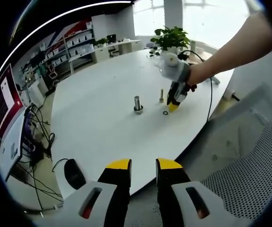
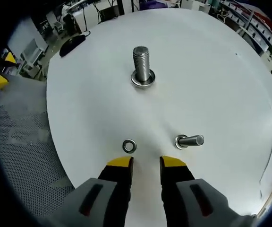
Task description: Place the washer onto the threaded stud by aligning its center hole with the stud, sliding it down to the base, and recovering from edge contact or off-axis alignment until the washer reaches the visible bottom stop.
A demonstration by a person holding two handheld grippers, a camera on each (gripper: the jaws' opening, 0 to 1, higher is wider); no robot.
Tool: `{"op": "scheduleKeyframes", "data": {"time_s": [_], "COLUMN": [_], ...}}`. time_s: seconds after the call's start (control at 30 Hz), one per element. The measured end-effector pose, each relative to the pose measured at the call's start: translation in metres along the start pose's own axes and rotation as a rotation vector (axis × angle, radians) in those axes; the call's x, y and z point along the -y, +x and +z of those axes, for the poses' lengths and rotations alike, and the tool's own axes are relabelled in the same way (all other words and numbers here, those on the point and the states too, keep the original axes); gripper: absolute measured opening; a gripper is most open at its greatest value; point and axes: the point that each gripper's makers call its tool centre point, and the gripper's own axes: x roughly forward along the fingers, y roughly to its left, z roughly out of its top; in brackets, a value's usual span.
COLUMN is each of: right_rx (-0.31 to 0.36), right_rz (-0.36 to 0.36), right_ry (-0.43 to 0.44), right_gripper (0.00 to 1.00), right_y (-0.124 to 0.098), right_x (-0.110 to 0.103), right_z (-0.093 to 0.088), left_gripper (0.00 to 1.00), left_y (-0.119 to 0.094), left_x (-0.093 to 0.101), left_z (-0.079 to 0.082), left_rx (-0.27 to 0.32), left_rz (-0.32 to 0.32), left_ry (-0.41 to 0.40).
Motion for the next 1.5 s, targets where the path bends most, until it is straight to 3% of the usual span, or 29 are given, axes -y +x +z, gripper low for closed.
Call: {"op": "scheduleKeyframes", "data": {"time_s": [0.1, 0.47, 0.83, 1.13, 1.5], "right_rx": [0.025, 0.022, 0.042, -0.097, -0.272], "right_rz": [-0.002, -0.015, -0.008, 0.045, 0.026], "right_ry": [-0.022, -0.097, -0.135, -0.271, -0.415], "right_gripper": [0.27, 0.24, 0.18, 0.18, 0.16], "right_y": [0.002, 0.003, 0.001, 0.003, 0.004], "right_x": [-0.005, -0.019, -0.016, -0.016, -0.016], "right_z": [0.006, 0.015, 0.016, 0.014, 0.013], "left_gripper": [0.18, 0.18, 0.18, 0.18, 0.18], "left_y": [0.0, 0.0, 0.0, 0.0, 0.0], "left_x": [0.0, -0.001, -0.001, -0.002, -0.002], "left_z": [0.001, 0.001, 0.001, 0.001, 0.0], "left_rx": [0.004, 0.005, 0.003, 0.005, 0.0], "left_rz": [0.001, 0.003, 0.005, 0.007, 0.006], "left_ry": [-0.001, -0.002, -0.004, -0.008, -0.01]}}
